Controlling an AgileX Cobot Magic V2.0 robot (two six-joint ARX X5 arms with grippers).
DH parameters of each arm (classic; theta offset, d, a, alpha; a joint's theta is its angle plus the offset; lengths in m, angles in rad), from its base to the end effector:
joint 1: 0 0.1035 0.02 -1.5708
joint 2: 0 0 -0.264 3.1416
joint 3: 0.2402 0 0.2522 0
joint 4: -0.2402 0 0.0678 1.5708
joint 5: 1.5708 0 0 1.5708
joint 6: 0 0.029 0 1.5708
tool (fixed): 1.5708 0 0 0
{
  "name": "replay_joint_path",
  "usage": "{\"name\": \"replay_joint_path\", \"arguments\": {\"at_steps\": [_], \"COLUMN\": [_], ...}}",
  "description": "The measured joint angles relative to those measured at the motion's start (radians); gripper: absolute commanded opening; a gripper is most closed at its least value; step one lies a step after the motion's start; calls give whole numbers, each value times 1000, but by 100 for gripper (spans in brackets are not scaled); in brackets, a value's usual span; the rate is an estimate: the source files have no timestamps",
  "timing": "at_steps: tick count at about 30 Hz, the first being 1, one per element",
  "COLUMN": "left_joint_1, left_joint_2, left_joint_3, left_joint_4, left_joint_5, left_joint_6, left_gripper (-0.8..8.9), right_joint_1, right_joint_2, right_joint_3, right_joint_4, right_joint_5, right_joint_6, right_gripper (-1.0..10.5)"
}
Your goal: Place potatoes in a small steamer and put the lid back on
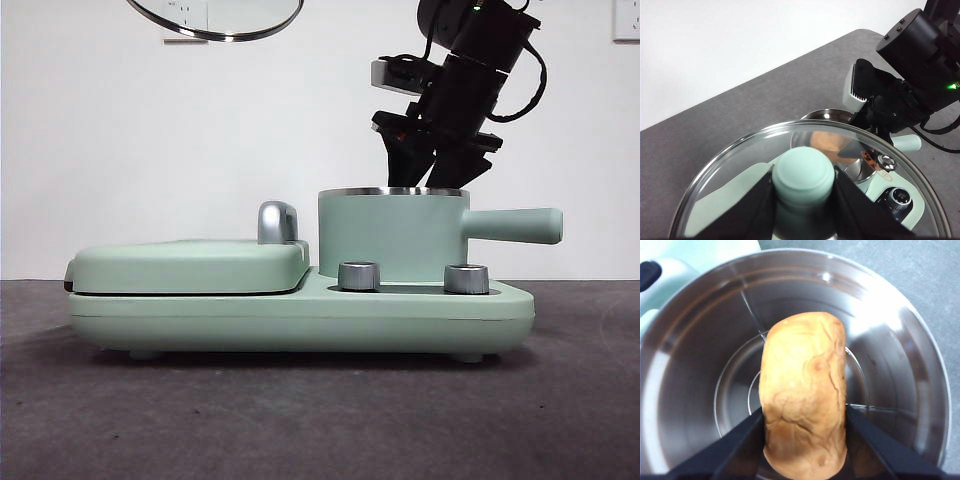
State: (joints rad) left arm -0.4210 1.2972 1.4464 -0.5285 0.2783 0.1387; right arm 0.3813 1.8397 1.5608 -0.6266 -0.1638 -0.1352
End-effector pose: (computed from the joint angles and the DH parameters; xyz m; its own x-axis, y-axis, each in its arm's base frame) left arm 0.2440 -0.1180 0.4180 0.7029 -0.6158 -0.3560 0.6666 0.7449 0.0277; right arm 0.3711 0.1539 0.2724 0.5046 0.3780 -0.7762 -0.5548 0.8308 0.0439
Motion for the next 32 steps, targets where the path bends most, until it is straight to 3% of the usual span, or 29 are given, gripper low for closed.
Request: {"name": "replay_joint_path", "arguments": {"at_steps": [9, 17, 23, 32], "left_joint_1": [0, 0, -3, -39], "left_joint_2": [0, 0, 0, 4], "left_joint_3": [0, 0, 0, 0], "left_joint_4": [0, -15, -24, -24], "left_joint_5": [0, 0, 0, 0], "left_joint_6": [0, 0, 0, 0], "left_gripper": [15, 14, 14, 14], "right_joint_1": [5, 5, 2, -3], "right_joint_2": [5, -27, -310, -823], "right_joint_3": [0, 0, -27, -458], "right_joint_4": [36, 30, -135, -117], "right_joint_5": [-19, -51, -70, -71], "right_joint_6": [0, 0, 2, 37], "right_gripper": [298, 300, 267, 262]}}
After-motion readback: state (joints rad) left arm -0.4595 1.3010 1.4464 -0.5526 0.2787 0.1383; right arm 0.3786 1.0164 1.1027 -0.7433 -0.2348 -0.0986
